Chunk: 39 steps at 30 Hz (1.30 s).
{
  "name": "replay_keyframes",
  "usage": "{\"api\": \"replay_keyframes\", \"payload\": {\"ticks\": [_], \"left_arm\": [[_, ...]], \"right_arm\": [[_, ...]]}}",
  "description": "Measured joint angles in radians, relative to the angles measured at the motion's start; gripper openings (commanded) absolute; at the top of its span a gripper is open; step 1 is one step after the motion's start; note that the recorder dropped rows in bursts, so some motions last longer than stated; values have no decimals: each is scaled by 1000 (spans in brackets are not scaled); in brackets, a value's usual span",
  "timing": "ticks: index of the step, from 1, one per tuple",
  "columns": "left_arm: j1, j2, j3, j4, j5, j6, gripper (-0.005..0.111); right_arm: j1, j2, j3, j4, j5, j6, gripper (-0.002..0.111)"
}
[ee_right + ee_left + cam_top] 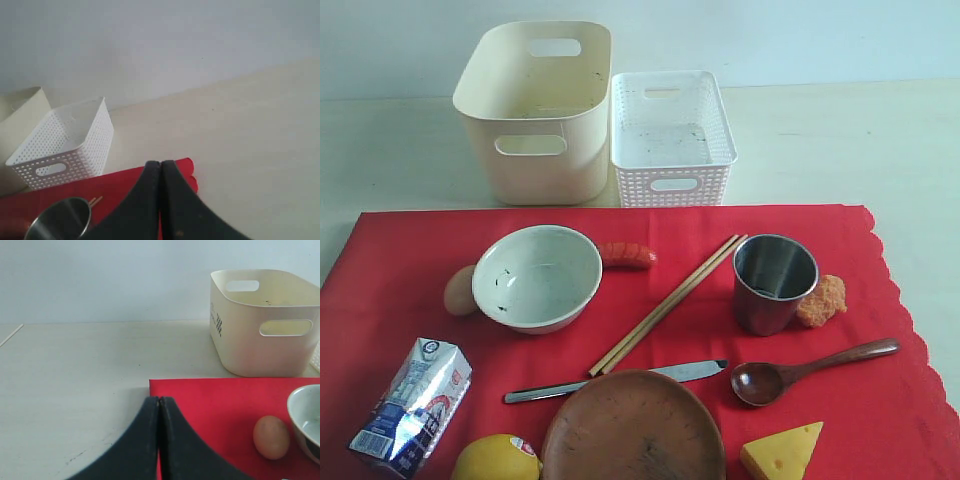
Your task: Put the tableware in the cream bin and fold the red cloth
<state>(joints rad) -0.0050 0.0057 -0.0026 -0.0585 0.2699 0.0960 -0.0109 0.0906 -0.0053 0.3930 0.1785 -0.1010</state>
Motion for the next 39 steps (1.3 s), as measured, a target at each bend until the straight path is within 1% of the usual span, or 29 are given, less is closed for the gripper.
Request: {"api": "replay_keyframes", "payload": {"ticks": [4, 6, 8, 11, 12, 14, 16, 18, 25, 29, 34, 37, 39], "left_arm": [[0, 0, 0, 0, 0, 0, 0], [0, 0, 0, 0, 0, 0, 0], [0, 0, 0, 0, 0, 0, 0], [0, 0, 0, 0, 0, 0, 0], [0, 0, 0, 0, 0, 0, 0], [0, 0, 0, 0, 0, 0, 0], [0, 0, 0, 0, 0, 0, 0], [0, 0, 0, 0, 0, 0, 0], [0, 0, 0, 0, 0, 0, 0], [0, 0, 0, 0, 0, 0, 0], [0, 0, 0, 0, 0, 0, 0], [0, 0, 0, 0, 0, 0, 0], [0, 0, 0, 0, 0, 0, 0]], "right_arm": [[0, 100, 0, 27, -19, -12, 0], [0, 167, 0, 94, -23, -84, 0], [0, 235, 0, 226, -25, -202, 0], [0, 358, -2, 514, -13, -509, 0], [0, 407, -7, 651, -8, -655, 0], [0, 478, -11, 859, 23, -888, 0], [0, 554, -22, 1011, 75, -1089, 0], [0, 630, -30, 1088, 100, -1176, 0], [0, 933, -124, 1130, 103, -1238, 1], [0, 1051, -169, 1130, 98, -1249, 15], [0, 1145, -218, 1130, 109, -1250, 37], [0, 1191, -253, 1130, 142, -1250, 43], [0, 1223, -279, 1130, 183, -1265, 45]]}}
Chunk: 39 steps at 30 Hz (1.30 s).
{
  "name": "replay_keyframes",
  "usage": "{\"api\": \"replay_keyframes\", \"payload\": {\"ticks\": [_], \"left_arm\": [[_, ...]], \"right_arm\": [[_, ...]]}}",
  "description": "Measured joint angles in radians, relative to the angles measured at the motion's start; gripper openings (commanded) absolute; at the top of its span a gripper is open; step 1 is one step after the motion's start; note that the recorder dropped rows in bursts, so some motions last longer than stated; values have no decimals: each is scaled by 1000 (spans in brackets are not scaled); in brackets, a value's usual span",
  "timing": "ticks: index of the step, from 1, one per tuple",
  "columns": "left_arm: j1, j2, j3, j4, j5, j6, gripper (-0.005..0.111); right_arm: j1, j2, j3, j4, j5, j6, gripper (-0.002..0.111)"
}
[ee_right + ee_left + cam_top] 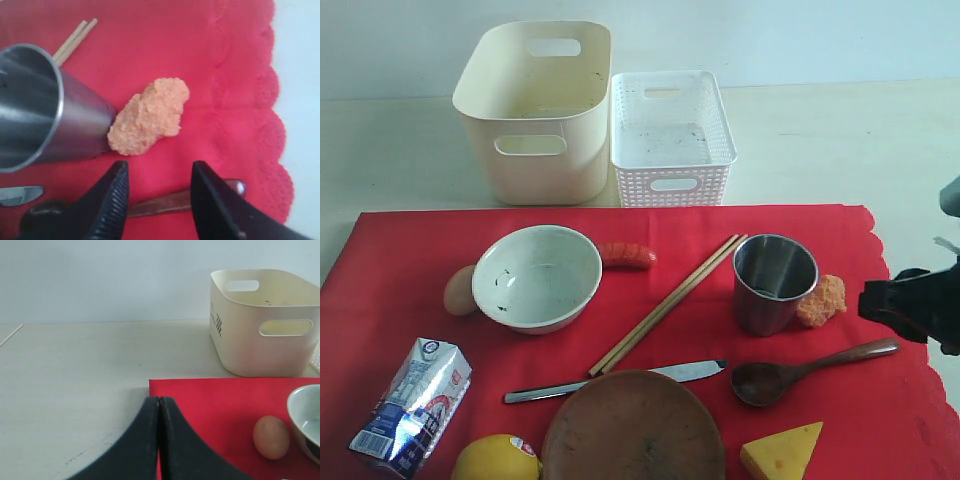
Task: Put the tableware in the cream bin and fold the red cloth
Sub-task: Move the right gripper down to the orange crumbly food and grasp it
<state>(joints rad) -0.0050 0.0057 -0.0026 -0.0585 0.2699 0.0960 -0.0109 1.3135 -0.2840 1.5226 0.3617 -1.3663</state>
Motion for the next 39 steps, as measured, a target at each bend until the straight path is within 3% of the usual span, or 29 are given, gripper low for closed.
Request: {"api": "replay_keyframes", "payload": {"ticks": [6, 17, 36, 39], "left_arm": [[0, 0, 0, 0, 0, 0, 0], [0, 0, 0, 0, 0, 0, 0], [0, 0, 0, 0, 0, 0, 0], [0, 0, 0, 0, 0, 0, 0]], "right_arm": [[0, 102, -86, 0, 31, -43, 51], [0, 282, -211, -4, 38, -329, 76], [0, 494, -332, -99, 143, -414, 77], [0, 500, -336, -99, 143, -418, 73]]}}
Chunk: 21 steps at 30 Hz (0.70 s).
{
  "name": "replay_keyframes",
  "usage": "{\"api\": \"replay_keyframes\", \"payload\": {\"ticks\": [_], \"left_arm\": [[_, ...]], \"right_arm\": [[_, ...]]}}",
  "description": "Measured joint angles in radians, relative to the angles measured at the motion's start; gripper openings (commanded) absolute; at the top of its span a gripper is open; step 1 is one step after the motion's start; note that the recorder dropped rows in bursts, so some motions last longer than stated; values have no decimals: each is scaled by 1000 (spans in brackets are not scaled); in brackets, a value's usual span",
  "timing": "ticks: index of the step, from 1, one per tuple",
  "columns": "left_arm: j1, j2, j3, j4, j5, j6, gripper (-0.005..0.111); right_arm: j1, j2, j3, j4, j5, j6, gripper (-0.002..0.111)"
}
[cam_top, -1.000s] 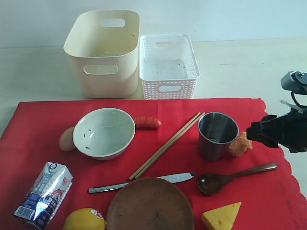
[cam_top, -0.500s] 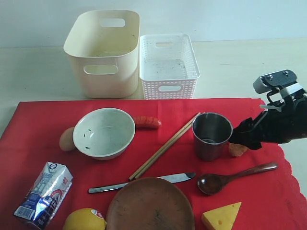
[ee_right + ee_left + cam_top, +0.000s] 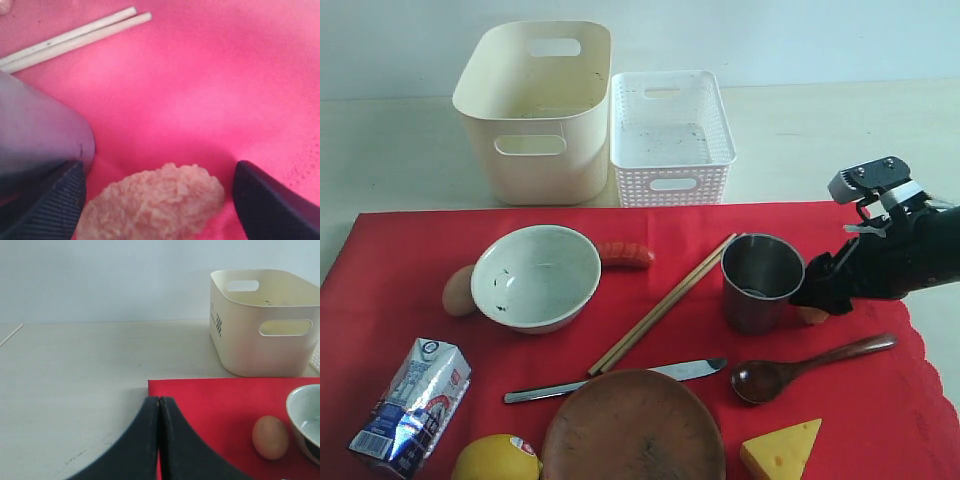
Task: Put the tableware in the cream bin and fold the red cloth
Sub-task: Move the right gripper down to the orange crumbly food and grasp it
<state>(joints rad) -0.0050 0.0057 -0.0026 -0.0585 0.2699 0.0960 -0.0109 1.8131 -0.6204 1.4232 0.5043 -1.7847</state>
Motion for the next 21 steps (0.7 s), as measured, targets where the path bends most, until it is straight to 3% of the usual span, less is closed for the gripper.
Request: {"api": "replay_keyframes", "payload": {"ticks": [10, 17, 21], "left_arm": [[0, 0, 0, 0, 0, 0, 0], [0, 0, 0, 0, 0, 0, 0], [0, 0, 0, 0, 0, 0, 0]], "right_arm": [[0, 5, -4, -6, -45, 78, 19], [0, -48, -4, -167, -85, 243, 0], [0, -100, 0, -198, -115, 267, 0]]}}
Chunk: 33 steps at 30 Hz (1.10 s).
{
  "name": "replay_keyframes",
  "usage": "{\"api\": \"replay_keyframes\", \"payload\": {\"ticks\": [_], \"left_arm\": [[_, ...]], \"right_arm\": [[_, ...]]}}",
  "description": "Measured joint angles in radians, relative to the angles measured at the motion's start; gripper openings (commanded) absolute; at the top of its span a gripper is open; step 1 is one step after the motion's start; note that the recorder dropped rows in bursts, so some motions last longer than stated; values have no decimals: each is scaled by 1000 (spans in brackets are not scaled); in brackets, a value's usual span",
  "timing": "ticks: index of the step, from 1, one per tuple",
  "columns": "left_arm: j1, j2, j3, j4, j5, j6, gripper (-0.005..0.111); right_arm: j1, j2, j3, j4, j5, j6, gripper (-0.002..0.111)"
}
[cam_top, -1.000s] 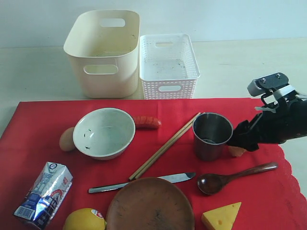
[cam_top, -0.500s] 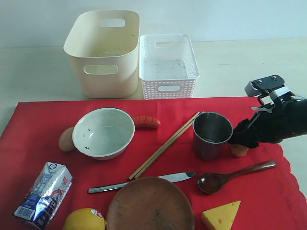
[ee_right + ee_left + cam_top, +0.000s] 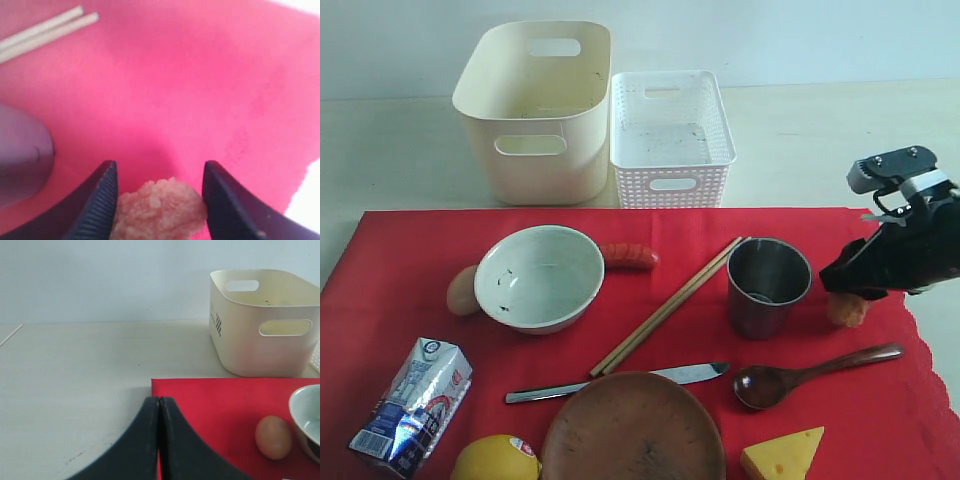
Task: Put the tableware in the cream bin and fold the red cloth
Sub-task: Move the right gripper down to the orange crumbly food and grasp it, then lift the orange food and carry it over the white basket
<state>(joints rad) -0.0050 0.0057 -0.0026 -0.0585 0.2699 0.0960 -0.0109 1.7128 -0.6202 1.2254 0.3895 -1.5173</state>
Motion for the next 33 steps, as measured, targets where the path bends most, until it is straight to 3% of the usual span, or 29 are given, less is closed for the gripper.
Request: {"api": "replay_keyframes", "payload": {"ticks": [11, 33], "left_arm": [[0, 0, 0, 0, 0, 0, 0], [0, 0, 0, 0, 0, 0, 0]], "right_arm": [[0, -130, 1, 35, -46, 12, 0], [0, -139, 1, 75, -48, 3, 0]]}}
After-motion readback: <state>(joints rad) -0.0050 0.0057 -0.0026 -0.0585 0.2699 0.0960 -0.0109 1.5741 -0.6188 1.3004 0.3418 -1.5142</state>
